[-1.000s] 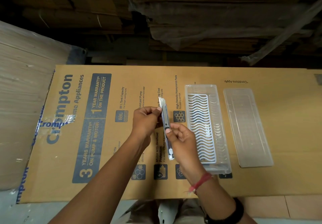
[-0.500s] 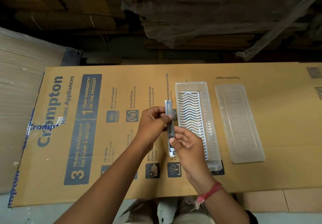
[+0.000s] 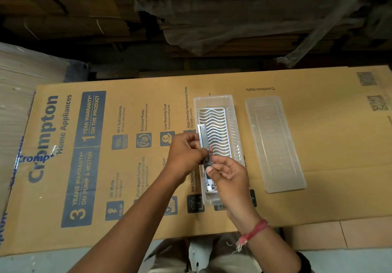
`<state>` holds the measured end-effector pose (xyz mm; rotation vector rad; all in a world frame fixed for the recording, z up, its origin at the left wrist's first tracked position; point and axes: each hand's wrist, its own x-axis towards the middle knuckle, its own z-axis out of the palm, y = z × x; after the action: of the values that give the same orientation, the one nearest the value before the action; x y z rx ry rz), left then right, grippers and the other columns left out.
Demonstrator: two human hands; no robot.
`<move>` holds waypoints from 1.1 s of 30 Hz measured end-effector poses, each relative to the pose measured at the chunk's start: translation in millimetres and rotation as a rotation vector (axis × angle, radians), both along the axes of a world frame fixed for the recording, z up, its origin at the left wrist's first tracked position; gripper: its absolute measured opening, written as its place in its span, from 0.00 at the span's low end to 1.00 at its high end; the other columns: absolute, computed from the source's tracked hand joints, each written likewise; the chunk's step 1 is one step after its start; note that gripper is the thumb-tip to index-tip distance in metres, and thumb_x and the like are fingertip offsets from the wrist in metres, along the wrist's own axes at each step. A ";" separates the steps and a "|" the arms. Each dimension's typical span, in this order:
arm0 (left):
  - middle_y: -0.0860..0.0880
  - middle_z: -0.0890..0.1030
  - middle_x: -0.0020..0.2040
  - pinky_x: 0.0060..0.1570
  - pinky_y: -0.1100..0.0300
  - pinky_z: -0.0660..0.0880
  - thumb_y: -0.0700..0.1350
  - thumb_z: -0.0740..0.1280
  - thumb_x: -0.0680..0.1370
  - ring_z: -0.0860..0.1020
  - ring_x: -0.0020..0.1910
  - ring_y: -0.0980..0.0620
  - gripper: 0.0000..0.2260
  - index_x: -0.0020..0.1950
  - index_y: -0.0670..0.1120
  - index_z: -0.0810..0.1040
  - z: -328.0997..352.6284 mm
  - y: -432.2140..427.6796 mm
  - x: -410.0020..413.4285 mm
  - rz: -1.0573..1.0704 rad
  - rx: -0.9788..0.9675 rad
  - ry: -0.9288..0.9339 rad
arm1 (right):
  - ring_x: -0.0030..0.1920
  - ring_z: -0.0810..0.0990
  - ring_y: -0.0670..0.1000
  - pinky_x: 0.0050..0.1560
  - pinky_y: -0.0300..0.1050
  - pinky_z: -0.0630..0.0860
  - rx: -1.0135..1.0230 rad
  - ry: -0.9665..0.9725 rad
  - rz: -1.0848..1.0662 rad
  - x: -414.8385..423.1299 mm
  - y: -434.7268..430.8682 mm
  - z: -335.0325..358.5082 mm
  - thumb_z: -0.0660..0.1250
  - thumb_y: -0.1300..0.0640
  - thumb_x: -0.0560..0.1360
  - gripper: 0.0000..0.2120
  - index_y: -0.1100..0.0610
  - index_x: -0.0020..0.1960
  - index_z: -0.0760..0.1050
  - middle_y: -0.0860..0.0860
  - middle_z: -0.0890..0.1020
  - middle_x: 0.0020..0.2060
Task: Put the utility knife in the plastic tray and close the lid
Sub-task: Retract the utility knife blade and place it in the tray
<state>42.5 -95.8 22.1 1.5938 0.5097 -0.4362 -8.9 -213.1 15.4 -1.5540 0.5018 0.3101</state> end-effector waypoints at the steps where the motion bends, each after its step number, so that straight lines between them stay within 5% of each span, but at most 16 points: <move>1: 0.25 0.81 0.45 0.45 0.38 0.81 0.31 0.70 0.67 0.81 0.39 0.40 0.09 0.47 0.36 0.82 0.0 -3.9 0.0 -0.003 0.006 0.004 | 0.36 0.82 0.36 0.39 0.30 0.77 -0.009 0.001 -0.006 0.2 -2.4 -0.9 0.69 0.72 0.72 0.17 0.50 0.44 0.77 0.49 0.82 0.39; 7: 0.27 0.80 0.42 0.46 0.32 0.79 0.40 0.71 0.62 0.83 0.46 0.29 0.14 0.46 0.38 0.81 -2.9 -20.4 0.4 -0.001 0.091 0.020 | 0.40 0.84 0.49 0.44 0.41 0.82 -0.255 -0.004 0.095 -0.2 -14.8 -4.8 0.72 0.61 0.73 0.06 0.54 0.48 0.78 0.53 0.84 0.40; 10: 0.42 0.76 0.29 0.44 0.37 0.81 0.35 0.72 0.67 0.81 0.38 0.33 0.07 0.40 0.45 0.79 -3.1 -26.6 0.3 -0.014 0.137 -0.002 | 0.32 0.80 0.40 0.35 0.34 0.78 -0.455 -0.089 0.248 4.5 -23.4 6.0 0.75 0.57 0.70 0.09 0.50 0.45 0.76 0.44 0.79 0.32; 12: 0.48 0.74 0.27 0.38 0.47 0.78 0.31 0.70 0.70 0.76 0.32 0.43 0.12 0.38 0.49 0.78 -6.1 -29.5 -0.8 -0.020 0.152 -0.006 | 0.29 0.78 0.42 0.34 0.39 0.78 -0.596 -0.144 0.325 7.0 -26.1 12.4 0.75 0.56 0.69 0.08 0.50 0.42 0.75 0.42 0.76 0.28; 16: 0.42 0.75 0.32 0.38 0.49 0.75 0.32 0.68 0.70 0.75 0.33 0.47 0.09 0.47 0.40 0.81 -11.5 -37.2 -4.2 -0.053 0.166 -0.060 | 0.35 0.80 0.54 0.34 0.47 0.77 -0.803 -0.155 0.425 13.2 -27.1 12.1 0.71 0.55 0.71 0.06 0.57 0.41 0.77 0.53 0.82 0.34; 20: 0.50 0.81 0.42 0.45 0.56 0.80 0.37 0.67 0.75 0.82 0.39 0.53 0.17 0.63 0.41 0.78 -4.5 -36.3 -4.2 -0.008 0.411 -0.183 | 0.41 0.82 0.59 0.34 0.44 0.69 -0.914 -0.093 0.498 28.5 -21.4 14.1 0.68 0.56 0.73 0.06 0.59 0.41 0.75 0.57 0.82 0.40; 23: 0.52 0.80 0.40 0.44 0.60 0.78 0.38 0.67 0.76 0.79 0.39 0.60 0.14 0.60 0.41 0.80 -3.5 -28.3 -5.2 -0.007 0.525 -0.280 | 0.46 0.81 0.60 0.37 0.45 0.70 -0.944 -0.058 0.545 41.5 -12.2 10.7 0.68 0.61 0.74 0.03 0.58 0.43 0.74 0.58 0.82 0.44; 33: 0.49 0.82 0.39 0.45 0.59 0.79 0.37 0.66 0.75 0.81 0.39 0.54 0.11 0.54 0.41 0.83 -9.2 -20.5 -5.4 -0.020 0.569 -0.308 | 0.53 0.80 0.60 0.43 0.49 0.74 -1.045 0.022 0.652 54.9 -2.4 -6.9 0.64 0.69 0.73 0.08 0.61 0.51 0.74 0.59 0.80 0.51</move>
<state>37.1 -116.2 12.9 2.1681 0.3985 -0.0486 46.0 -215.5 8.5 -2.7335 0.1294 0.6155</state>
